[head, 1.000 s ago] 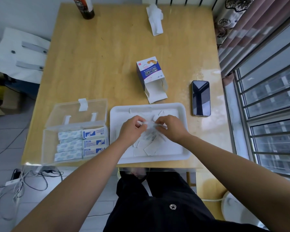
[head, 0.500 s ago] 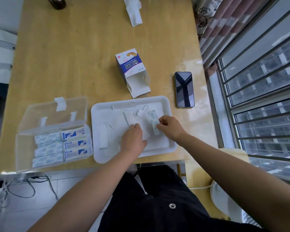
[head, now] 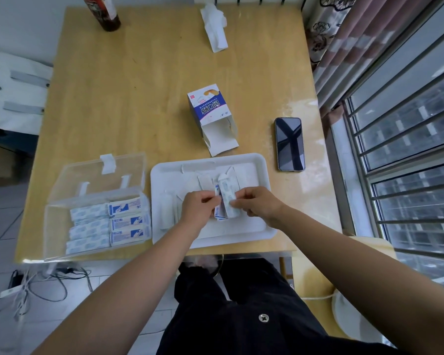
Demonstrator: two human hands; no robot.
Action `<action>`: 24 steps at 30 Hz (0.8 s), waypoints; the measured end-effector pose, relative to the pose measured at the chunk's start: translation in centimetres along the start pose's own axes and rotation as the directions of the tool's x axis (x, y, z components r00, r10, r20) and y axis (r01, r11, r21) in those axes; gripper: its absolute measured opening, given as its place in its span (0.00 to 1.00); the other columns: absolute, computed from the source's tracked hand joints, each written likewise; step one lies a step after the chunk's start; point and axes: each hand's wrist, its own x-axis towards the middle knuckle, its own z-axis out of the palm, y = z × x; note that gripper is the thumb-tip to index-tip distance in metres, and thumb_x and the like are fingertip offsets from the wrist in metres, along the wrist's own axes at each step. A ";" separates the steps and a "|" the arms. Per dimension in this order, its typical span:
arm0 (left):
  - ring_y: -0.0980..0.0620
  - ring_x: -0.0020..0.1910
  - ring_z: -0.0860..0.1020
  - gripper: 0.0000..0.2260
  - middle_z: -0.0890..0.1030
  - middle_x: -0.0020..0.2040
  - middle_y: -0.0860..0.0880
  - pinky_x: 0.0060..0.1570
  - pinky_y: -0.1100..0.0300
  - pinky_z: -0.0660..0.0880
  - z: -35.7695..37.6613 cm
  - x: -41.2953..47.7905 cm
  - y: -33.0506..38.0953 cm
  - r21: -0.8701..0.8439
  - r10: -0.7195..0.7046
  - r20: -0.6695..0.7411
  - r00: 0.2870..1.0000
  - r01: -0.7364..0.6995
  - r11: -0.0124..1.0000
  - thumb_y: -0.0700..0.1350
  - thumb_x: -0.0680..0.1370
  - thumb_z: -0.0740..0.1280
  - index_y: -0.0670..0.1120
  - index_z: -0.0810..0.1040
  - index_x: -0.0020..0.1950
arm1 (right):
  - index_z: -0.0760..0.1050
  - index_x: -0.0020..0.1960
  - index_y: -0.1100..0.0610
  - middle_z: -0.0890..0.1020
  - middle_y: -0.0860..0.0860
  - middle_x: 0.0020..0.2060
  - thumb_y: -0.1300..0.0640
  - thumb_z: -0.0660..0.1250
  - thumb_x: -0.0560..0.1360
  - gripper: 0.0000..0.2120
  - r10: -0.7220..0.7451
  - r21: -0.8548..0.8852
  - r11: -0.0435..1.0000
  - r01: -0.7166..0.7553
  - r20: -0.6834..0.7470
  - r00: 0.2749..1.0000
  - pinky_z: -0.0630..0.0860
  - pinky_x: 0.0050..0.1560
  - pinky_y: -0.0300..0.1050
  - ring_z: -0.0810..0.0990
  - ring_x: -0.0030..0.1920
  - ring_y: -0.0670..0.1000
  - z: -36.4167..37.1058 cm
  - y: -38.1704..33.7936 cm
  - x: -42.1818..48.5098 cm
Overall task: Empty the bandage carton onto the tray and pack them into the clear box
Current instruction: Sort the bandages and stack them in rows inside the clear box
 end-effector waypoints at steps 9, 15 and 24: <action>0.44 0.37 0.77 0.08 0.82 0.38 0.40 0.38 0.55 0.73 -1.5 0.8 -1.0 0.292 0.000 -0.186 0.983 0.056 0.955 0.43 0.75 0.68 0.40 0.81 0.39 | 0.76 0.42 0.58 0.75 0.51 0.35 0.62 0.73 0.72 0.06 0.043 -0.182 0.981 -0.068 -0.135 0.990 0.67 0.31 0.37 0.70 0.32 0.47 -1.3 0.4 0.1; 0.44 0.45 0.77 0.04 0.81 0.48 0.43 0.41 0.57 0.68 -3.5 1.6 -0.9 0.534 0.078 -0.273 0.959 0.083 0.842 0.41 0.78 0.65 0.42 0.77 0.50 | 0.79 0.48 0.62 0.77 0.50 0.36 0.62 0.73 0.71 0.08 0.058 -0.311 0.944 -0.106 -0.160 0.985 0.69 0.33 0.37 0.73 0.35 0.47 -2.0 0.4 0.1; 0.50 0.41 0.74 0.10 0.76 0.44 0.48 0.44 0.58 0.72 -1.4 -0.5 1.2 0.118 0.084 -0.096 0.992 -0.072 0.990 0.50 0.78 0.66 0.44 0.76 0.51 | 0.75 0.41 0.59 0.71 0.50 0.29 0.64 0.70 0.73 0.06 0.028 -0.155 0.987 -0.030 -0.016 0.999 0.62 0.27 0.36 0.65 0.28 0.46 0.4 -2.1 0.3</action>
